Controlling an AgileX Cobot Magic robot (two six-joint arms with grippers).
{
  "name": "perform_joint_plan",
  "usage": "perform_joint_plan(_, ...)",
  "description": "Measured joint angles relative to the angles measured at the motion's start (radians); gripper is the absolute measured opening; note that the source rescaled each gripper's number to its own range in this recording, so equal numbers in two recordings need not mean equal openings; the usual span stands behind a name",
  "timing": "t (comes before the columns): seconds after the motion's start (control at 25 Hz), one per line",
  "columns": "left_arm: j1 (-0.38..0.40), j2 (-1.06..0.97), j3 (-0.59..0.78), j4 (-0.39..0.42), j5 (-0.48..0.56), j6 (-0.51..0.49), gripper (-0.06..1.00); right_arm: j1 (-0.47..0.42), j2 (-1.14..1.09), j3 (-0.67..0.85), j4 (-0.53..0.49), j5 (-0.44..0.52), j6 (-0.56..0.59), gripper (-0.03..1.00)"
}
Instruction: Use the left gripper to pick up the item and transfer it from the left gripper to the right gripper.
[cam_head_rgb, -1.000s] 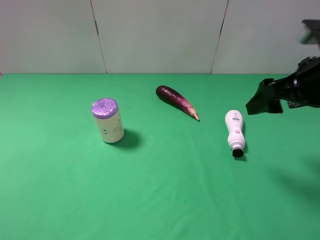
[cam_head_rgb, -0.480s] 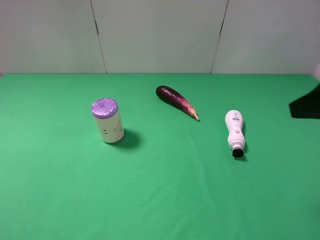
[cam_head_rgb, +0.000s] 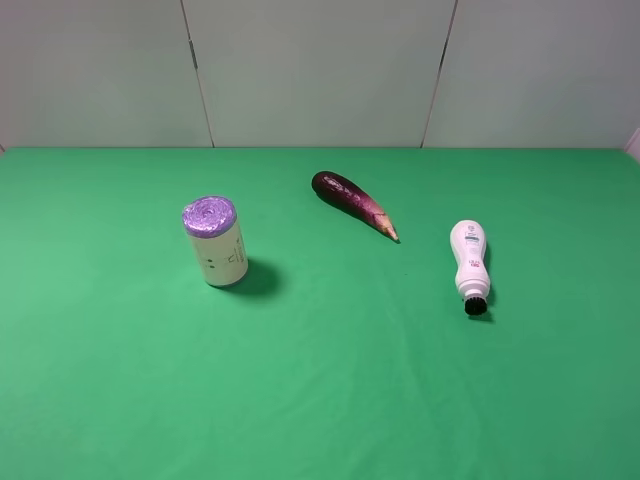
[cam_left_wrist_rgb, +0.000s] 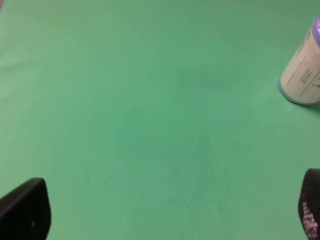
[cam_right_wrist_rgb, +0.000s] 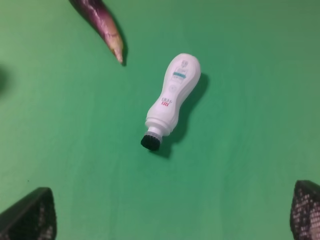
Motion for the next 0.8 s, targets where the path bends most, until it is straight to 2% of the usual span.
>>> perform_joint_plan(0.24, 0.0, 0.0, 0.0, 0.0, 0.0, 0.0, 1.0, 0.0, -0.142, 0.016, -0.005, 0.042, 0.015, 1.0)
perform_joint_plan(0.4, 0.0, 0.0, 0.0, 0.0, 0.0, 0.0, 1.0, 0.0, -0.244, 0.1, -0.011, 0.042, 0.062, 1.0)
perform_joint_plan(0.8, 0.0, 0.0, 0.0, 0.0, -0.001, 0.0, 1.0, 0.0, -0.483, 0.293, -0.011, -0.049, 0.076, 1.0)
